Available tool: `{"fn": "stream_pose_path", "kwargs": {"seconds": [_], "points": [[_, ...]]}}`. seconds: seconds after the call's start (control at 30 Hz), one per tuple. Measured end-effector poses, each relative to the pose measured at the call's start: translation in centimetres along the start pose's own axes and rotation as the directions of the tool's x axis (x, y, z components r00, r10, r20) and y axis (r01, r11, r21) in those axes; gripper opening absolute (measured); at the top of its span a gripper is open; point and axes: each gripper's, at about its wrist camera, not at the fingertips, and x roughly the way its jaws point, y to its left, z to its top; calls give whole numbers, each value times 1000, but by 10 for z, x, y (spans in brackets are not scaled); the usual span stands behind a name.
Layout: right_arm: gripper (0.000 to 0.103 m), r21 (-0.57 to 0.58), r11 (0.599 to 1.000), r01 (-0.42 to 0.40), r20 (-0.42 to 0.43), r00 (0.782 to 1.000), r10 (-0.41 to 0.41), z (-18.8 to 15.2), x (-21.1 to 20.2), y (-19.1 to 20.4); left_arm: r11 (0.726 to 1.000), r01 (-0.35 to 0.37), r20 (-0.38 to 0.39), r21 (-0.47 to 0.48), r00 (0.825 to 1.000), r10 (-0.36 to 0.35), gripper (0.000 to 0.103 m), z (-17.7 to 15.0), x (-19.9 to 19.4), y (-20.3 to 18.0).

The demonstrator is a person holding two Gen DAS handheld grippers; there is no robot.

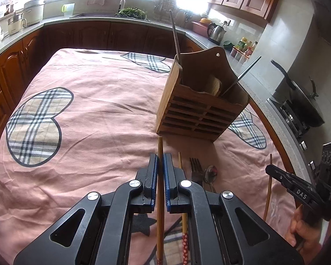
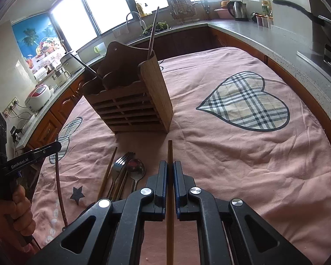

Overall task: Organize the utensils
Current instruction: 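Lift the wooden chopsticks with both tools and lower them into the holder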

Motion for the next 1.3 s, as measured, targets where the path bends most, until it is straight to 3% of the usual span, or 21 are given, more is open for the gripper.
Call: {"fn": "stream_pose_path", "kwargs": {"seconds": [0.73,1.3], "points": [[5,-68,997,-36,137,990,45,-3,-70,32,1000,28,133,7,991,-29,5,-31,-84,-6],[5,-95,995,-44,265,962,68,4,-104,44,999,36,255,19,966,-40,5,-25,-121,-11]]}}
